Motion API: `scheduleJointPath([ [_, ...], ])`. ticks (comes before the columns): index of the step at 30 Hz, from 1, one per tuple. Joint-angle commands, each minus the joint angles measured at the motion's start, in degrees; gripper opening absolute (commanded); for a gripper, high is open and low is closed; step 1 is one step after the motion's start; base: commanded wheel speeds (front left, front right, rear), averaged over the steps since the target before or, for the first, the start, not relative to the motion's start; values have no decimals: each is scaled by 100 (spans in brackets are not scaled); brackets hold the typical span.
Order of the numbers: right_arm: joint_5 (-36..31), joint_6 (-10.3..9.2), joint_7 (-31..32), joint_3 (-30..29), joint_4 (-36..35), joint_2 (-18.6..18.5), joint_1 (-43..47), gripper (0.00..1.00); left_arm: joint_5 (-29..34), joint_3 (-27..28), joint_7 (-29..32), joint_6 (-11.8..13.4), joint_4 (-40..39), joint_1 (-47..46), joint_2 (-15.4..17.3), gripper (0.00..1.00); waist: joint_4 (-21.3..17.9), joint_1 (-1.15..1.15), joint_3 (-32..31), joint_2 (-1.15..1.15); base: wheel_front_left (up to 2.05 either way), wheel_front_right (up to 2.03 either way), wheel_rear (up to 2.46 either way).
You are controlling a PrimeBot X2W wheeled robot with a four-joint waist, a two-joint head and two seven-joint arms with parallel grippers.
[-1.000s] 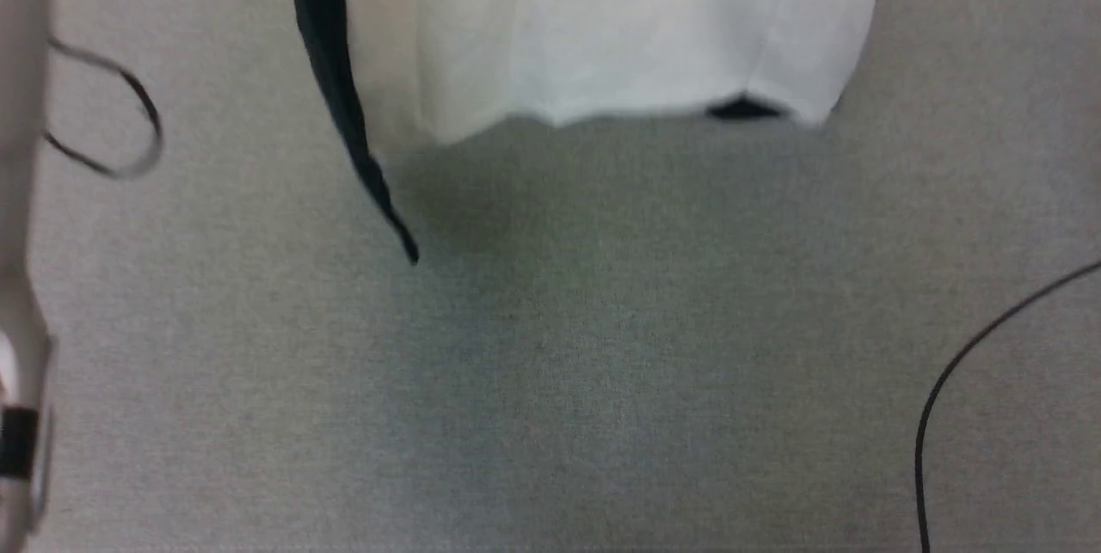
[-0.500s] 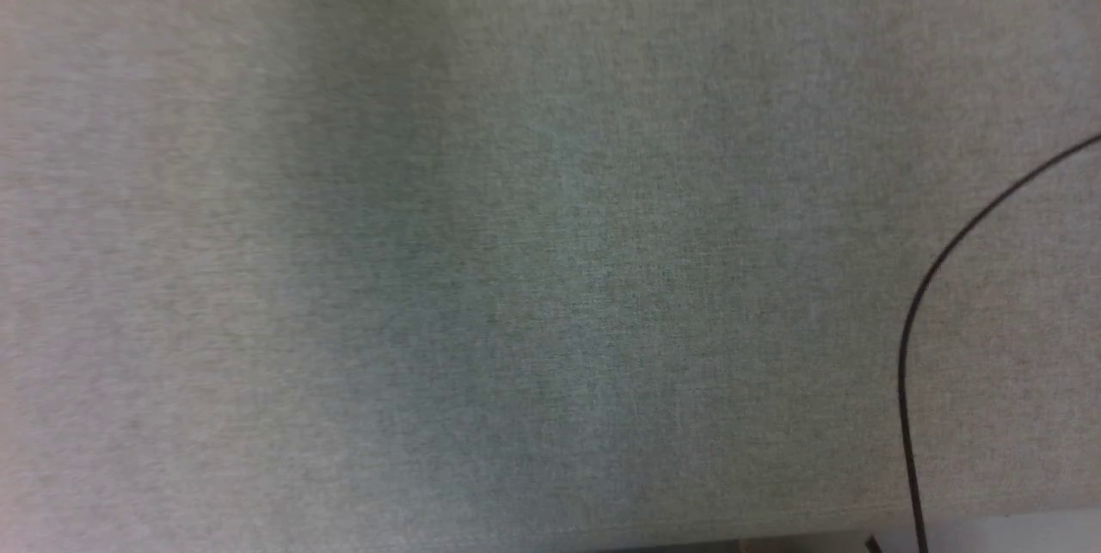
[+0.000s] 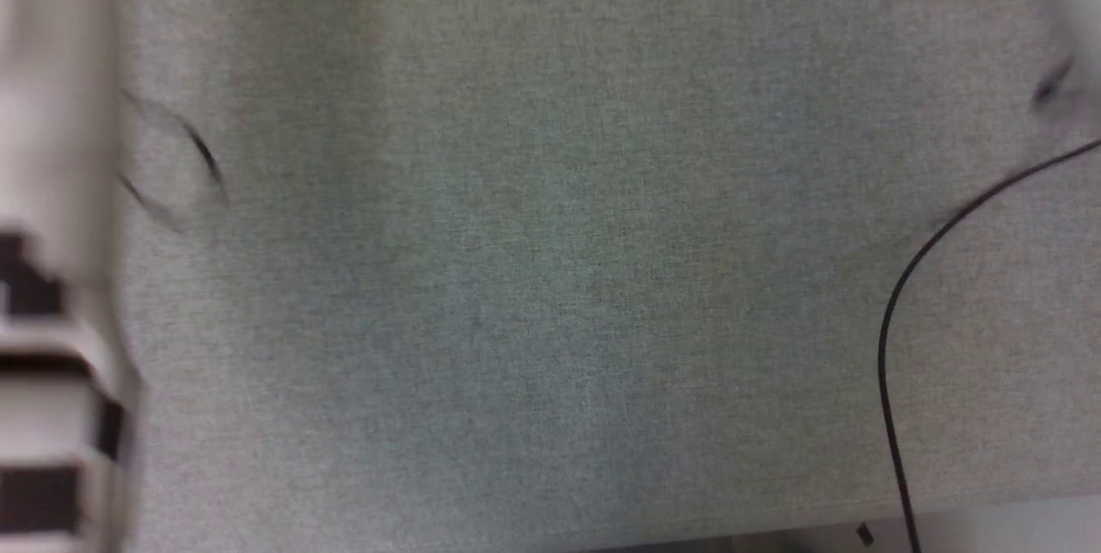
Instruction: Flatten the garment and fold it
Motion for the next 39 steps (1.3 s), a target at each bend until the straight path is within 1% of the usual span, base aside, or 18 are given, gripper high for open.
scheduleJointPath([
  [1, 85, -20, -57, 50, 63, -141, 405, 0, -80, 55, -106, 94, -22, 467, -13, 0, 263, 0, -517, 0, 0, 0, 0],
  [6, 359, -20, -148, 259, -123, -310, 2008, 0, -284, 61, -384, 260, -538, 2361, -133, 0, 371, 0, -1300, 0, 0, 0, 0],
  [10, 420, -20, -151, 239, -511, -511, 3172, 0, -400, 60, -323, 491, -1345, 3870, -81, 0, 405, 0, -1842, 0, 0, 0, 0],
  [15, 282, -20, -43, -250, -1239, -827, 4502, 0, -402, -26, 145, 839, -2813, 5550, 221, 0, 452, 0, -2374, 0, 0, 0, 0],
  [18, 13, -20, 194, -748, -1806, -938, 5342, 0, -392, -32, 545, 1120, -3830, 6394, 442, 0, 463, 0, -2571, 0, 0, 0, 0],
  [21, -393, -20, 573, -1361, -2442, -916, 6244, 0, -377, -19, 900, 1385, -4674, 7147, 656, 0, 459, 0, -2723, 0, 0, 0, 0],
  [25, -1094, -20, 1237, -2350, -3407, -631, 7512, 0, -392, -47, 1280, 1682, -5410, 8008, 813, 0, 464, 0, -2870, 0, 0, 0, 0],
  [27, -1433, -20, 1587, -2847, -3932, -358, 8140, 0, -402, -32, 1392, 1836, -5649, 8359, 847, 0, 476, 0, -2913, 0, 0, 0, 0],
  [30, -1946, -20, 2100, -3411, -4699, 88, 8983, 0, -440, -21, 1517, 2014, -5826, 8789, 861, 0, 490, 0, -2949, 0, 0, 0, 0],
  [34, -2417, -20, 2627, -3746, -5536, 594, 9778, 0, -431, -5, 1506, 2155, -5967, 9101, 853, 0, 484, 0, -2956, 0, 0, 0, 0],
  [36, -2593, -20, 2778, -3823, -5789, 752, 10056, 0, -411, -3, 1485, 2214, -5994, 9216, 846, 0, 481, 0, -2973, 0, 0, 0, 0],
  [37, -2593, -20, 2778, -3823, -5789, 752, 10056, 0, -411, -3, 1485, 2214, -5994, 9216, 846, 0, 481, 0, -2973, 0, 0, 0, 0],
  [39, -2722, -20, 2867, -3890, -5946, 871, 10268, 0, -405, 4, 1466, 2278, -6015, 9341, 830, 0, 470, 0, -2987, 0, 0, 0, 0],
])
